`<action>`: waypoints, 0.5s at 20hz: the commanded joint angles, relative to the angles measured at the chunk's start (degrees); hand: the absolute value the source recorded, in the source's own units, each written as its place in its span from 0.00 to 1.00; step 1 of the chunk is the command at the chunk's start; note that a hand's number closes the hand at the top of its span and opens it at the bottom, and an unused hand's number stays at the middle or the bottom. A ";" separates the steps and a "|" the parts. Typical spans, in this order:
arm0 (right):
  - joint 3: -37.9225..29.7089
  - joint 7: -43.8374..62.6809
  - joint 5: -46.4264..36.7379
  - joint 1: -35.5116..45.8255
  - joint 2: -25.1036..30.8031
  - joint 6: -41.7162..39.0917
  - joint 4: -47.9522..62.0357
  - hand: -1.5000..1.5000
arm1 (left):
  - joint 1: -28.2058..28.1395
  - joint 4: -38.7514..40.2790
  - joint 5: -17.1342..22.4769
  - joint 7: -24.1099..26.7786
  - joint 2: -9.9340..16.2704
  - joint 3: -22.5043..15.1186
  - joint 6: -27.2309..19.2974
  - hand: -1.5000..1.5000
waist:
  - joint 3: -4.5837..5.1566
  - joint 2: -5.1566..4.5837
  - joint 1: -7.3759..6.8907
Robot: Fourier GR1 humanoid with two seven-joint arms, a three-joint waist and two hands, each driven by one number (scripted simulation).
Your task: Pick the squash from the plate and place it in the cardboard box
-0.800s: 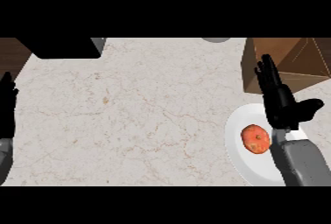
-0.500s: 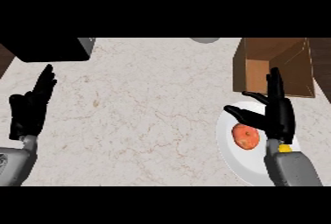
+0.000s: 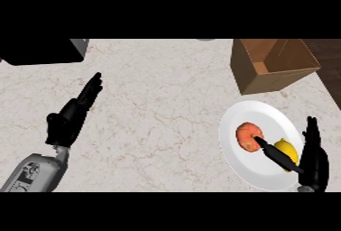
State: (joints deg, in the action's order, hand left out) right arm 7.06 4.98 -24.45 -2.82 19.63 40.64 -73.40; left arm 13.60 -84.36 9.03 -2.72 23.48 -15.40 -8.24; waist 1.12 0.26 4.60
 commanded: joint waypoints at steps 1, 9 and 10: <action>4.16 8.11 -14.62 -4.57 2.18 6.29 0.39 0.00 | 0.01 -1.12 0.36 0.68 -1.36 -2.78 2.55 0.50 | -0.06 -0.07 -1.52; 9.94 30.43 -27.00 -7.45 -0.17 -7.32 -12.86 0.00 | 0.74 -1.33 -0.99 -0.15 -3.33 -4.19 1.13 0.50 | -0.09 0.15 -2.46; 10.43 33.60 -27.14 -8.29 0.17 -10.90 -15.23 0.00 | -0.11 -1.71 -0.66 -0.11 -2.39 -4.03 2.01 0.50 | -0.18 0.25 -2.93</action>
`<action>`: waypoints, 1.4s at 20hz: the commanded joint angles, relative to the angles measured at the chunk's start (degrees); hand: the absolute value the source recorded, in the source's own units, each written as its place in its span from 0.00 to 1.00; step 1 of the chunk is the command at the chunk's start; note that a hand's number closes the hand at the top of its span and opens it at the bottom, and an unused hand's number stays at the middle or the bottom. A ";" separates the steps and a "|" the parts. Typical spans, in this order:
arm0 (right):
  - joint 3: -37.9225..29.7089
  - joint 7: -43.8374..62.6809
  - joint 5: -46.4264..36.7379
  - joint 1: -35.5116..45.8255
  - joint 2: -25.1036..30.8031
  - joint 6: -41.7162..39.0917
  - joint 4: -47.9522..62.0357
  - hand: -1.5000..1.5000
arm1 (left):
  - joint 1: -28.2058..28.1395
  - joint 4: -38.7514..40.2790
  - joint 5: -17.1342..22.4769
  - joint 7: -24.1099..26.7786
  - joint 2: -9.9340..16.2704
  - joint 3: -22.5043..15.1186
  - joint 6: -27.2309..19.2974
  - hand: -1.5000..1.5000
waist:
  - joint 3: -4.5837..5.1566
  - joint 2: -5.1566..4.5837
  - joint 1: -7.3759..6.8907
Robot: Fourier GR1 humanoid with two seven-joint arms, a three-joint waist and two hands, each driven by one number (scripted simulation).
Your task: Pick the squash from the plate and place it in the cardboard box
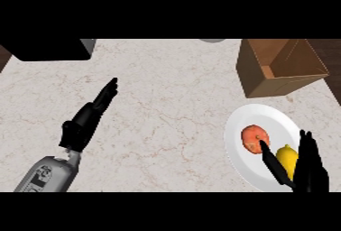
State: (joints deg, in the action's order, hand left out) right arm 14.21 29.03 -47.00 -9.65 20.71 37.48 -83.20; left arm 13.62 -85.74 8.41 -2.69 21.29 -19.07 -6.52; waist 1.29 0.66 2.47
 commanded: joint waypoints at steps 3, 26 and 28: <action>6.35 19.10 -7.31 -0.56 -3.41 -15.25 -12.94 0.00 | -0.28 -0.59 -0.56 -0.24 -0.91 -1.63 0.54 0.50 | -0.48 -0.09 -1.15; 0.84 40.96 -17.94 11.35 -19.53 -43.94 -20.45 0.00 | -1.13 -1.63 -2.71 -0.55 -2.82 1.17 4.09 0.50 | -1.28 -0.63 -2.53; -0.53 38.03 -18.30 13.04 -19.85 -41.61 -18.29 0.00 | -1.41 -0.62 -3.16 0.88 -2.64 3.00 5.98 0.50 | -1.28 -0.66 -2.51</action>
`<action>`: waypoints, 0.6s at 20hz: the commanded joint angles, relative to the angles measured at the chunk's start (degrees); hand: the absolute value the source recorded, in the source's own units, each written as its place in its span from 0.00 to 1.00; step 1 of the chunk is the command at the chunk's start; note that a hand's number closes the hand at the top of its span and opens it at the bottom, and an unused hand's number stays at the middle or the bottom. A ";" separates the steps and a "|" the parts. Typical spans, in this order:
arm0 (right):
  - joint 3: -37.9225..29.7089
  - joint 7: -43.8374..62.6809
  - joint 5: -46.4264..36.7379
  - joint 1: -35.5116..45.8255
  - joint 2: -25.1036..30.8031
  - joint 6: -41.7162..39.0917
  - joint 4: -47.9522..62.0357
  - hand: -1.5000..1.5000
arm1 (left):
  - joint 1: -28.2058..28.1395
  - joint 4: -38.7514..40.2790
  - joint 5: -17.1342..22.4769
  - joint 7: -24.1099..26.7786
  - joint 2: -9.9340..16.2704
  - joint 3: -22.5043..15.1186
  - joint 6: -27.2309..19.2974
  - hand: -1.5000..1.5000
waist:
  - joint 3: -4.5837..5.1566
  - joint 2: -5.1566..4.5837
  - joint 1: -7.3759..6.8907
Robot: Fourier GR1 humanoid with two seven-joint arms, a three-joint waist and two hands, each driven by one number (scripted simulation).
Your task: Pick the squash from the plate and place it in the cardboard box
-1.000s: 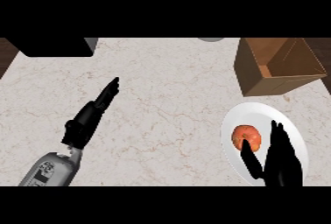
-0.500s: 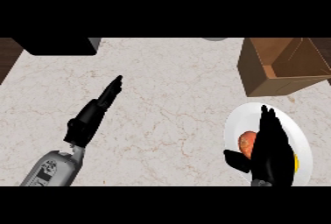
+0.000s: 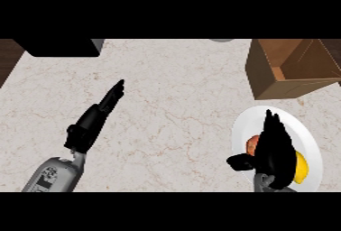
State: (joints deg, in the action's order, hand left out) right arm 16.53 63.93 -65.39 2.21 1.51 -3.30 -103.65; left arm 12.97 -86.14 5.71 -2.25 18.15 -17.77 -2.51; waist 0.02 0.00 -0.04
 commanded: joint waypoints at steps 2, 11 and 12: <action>-2.78 1.75 -2.32 0.28 -0.66 1.25 2.75 0.00 | -2.69 -4.90 -3.06 -2.77 -1.72 -0.20 -0.87 0.50 | -0.03 0.07 -0.08; -3.28 2.27 -1.46 1.81 -1.49 -2.00 4.12 0.00 | -1.72 -1.41 -5.99 -1.08 -4.25 2.96 2.90 0.50 | -0.02 0.02 -0.01; -3.14 -1.14 -1.62 -3.37 -1.49 1.10 3.96 0.00 | -2.13 -2.91 -4.59 -1.65 -3.49 4.18 4.16 0.50 | -0.03 0.04 0.06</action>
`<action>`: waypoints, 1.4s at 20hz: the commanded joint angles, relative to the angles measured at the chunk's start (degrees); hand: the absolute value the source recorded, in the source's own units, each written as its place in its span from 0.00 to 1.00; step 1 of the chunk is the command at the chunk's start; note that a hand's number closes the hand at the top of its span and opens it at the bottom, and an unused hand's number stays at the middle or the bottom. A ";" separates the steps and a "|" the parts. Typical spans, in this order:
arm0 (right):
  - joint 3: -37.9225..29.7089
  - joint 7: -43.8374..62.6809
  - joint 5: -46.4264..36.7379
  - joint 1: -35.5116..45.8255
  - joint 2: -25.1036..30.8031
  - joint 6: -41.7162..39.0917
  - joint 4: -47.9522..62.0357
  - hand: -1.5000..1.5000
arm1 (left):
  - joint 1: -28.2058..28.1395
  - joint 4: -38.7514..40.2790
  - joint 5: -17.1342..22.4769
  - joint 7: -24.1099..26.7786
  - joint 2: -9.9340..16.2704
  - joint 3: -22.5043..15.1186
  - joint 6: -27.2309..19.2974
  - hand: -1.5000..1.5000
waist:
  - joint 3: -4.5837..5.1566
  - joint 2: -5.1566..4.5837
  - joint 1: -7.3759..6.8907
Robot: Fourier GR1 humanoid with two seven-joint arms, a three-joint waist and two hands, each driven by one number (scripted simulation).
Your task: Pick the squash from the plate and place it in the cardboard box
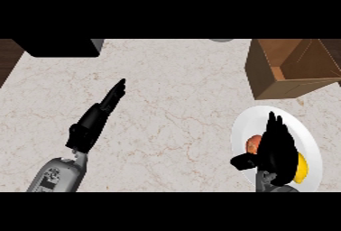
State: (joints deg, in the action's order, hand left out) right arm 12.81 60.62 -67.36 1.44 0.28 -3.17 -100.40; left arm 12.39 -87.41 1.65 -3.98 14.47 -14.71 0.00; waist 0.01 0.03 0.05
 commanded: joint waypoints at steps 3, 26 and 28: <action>0.63 3.64 1.65 0.30 -0.27 -0.56 2.67 0.00 | 1.04 1.83 -1.93 -0.17 -3.13 1.32 0.74 0.50 | -0.01 -0.03 0.06; -7.32 -4.18 3.97 4.56 -0.26 6.61 20.51 1.00 | -1.96 0.40 -6.10 0.62 -5.76 5.31 6.15 0.50 | -0.02 -0.07 -0.18; -5.87 -5.85 3.55 0.42 0.13 7.17 19.59 1.00 | -0.37 1.15 -6.29 0.40 -5.81 6.16 5.97 0.50 | -0.02 -0.05 -0.03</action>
State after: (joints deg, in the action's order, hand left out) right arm 6.76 57.14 -63.31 4.01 0.22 1.20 -85.66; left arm 11.40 -86.66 -4.06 -3.61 8.96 -9.23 5.72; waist 0.69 0.71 0.05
